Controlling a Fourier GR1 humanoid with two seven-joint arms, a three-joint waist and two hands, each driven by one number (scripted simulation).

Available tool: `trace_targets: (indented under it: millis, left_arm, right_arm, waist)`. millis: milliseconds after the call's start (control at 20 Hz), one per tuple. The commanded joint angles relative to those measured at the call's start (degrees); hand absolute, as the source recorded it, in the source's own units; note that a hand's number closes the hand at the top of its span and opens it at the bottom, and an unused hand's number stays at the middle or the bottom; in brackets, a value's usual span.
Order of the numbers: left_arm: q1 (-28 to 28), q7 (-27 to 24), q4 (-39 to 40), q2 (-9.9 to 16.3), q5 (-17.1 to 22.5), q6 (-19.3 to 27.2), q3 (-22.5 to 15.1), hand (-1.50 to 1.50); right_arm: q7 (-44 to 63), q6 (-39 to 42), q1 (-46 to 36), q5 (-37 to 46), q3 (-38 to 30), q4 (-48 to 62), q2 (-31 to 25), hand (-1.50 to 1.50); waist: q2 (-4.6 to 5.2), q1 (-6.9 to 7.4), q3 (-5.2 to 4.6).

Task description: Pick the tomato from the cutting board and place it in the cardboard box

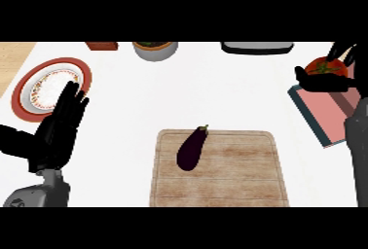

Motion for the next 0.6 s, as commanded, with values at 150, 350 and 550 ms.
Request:
trace_targets:
  millis: [150,350,550]
  left_arm:
    - [-2.95,-0.64,3.59,0.33,1.21,-1.02,1.06,0.0]
    - [-0.75,0.12,-0.52,-1.07,-0.91,1.1,-0.83,0.0]
    - [-0.35,-1.49,0.81,-2.32,-2.09,0.95,-2.72,0.0]
  right_arm:
    - [-8.19,-5.33,-6.11,1.77,-2.45,21.05,-5.14,1.5]
    - [-7.72,3.36,-0.06,6.48,2.1,24.85,-8.47,1.5]
    - [-10.55,4.9,-3.91,2.97,-1.63,36.78,-8.85,-1.5]
  waist:
    - [0.18,0.34,-0.02]
    - [0.25,0.5,-0.03]
    - [0.34,0.7,0.02]
